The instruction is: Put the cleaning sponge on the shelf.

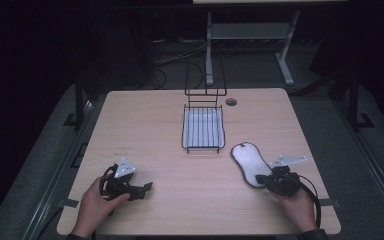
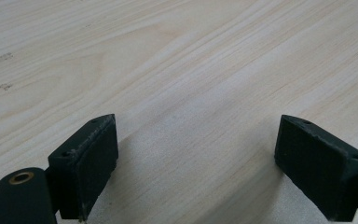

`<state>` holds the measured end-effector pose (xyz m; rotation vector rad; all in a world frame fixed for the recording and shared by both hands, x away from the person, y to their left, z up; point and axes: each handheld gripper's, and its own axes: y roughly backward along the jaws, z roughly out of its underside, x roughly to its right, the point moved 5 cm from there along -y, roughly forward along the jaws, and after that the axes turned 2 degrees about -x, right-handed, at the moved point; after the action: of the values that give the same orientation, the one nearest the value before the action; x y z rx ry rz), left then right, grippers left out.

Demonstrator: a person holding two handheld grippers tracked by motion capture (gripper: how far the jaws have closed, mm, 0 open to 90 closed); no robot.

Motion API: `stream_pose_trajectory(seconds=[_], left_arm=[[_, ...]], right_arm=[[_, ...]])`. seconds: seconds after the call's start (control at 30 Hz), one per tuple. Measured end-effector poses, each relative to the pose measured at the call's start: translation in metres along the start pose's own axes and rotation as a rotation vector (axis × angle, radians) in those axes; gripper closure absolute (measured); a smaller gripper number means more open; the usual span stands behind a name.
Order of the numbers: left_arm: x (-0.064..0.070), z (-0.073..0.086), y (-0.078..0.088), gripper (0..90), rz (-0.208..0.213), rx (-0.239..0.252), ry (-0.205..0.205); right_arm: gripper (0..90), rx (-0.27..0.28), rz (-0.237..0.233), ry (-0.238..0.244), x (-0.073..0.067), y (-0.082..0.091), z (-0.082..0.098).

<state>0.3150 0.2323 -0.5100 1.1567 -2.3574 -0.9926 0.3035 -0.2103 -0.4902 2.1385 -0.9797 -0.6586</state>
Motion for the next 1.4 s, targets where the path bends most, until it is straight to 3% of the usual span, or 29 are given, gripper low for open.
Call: stream_pose_trajectory(seconds=[0.57, 0.73, 0.83, 0.97, 1.07, 1.1, 1.2, 1.27, 1.3, 1.4], left_arm=[[0.000, 0.000, 0.000, 12.6, 0.000, 0.000, 0.000], [0.000, 0.000, 0.000, 12.6, 0.000, 0.000, 0.000], [0.000, 0.000, 0.000, 12.6, 0.000, 0.000, 0.000], [0.000, 0.000, 0.000, 12.6, 0.000, 0.000, 0.000], [0.000, 0.000, 0.000, 12.6, 0.000, 0.000, 0.000], [0.000, 0.000, 0.000, 12.6, 0.000, 0.000, 0.000], [0.000, 0.000, 0.000, 12.6, 0.000, 0.000, 0.000], [0.000, 0.000, 0.000, 12.6, 0.000, 0.000, 0.000], [0.000, 0.000, 0.000, 12.6, 0.000, 0.000, 0.000], [0.000, 0.000, 0.000, 12.6, 0.000, 0.000, 0.000]], right_arm=[[89.9, -0.006, 0.010, -0.036, 0.015, 0.017, 0.017], [89.6, 0.001, 0.000, -0.018, 0.014, 0.018, 0.016], [84.6, 0.009, -0.005, -0.007, 0.013, 0.019, 0.014], [71.3, 0.037, 0.001, 0.006, 0.013, 0.024, 0.008], [49.3, 0.055, 0.005, -0.001, 0.017, 0.025, 0.002], [49.3, 0.055, 0.005, -0.001, 0.017, 0.025, 0.002], [35.5, 0.049, 0.006, -0.005, 0.021, 0.023, -0.002], [23.3, 0.044, -0.001, 0.015, 0.022, 0.021, -0.007], [23.3, 0.044, -0.001, 0.015, 0.022, 0.021, -0.007], [10.6, 0.024, -0.011, 0.056, 0.020, 0.015, -0.015]])
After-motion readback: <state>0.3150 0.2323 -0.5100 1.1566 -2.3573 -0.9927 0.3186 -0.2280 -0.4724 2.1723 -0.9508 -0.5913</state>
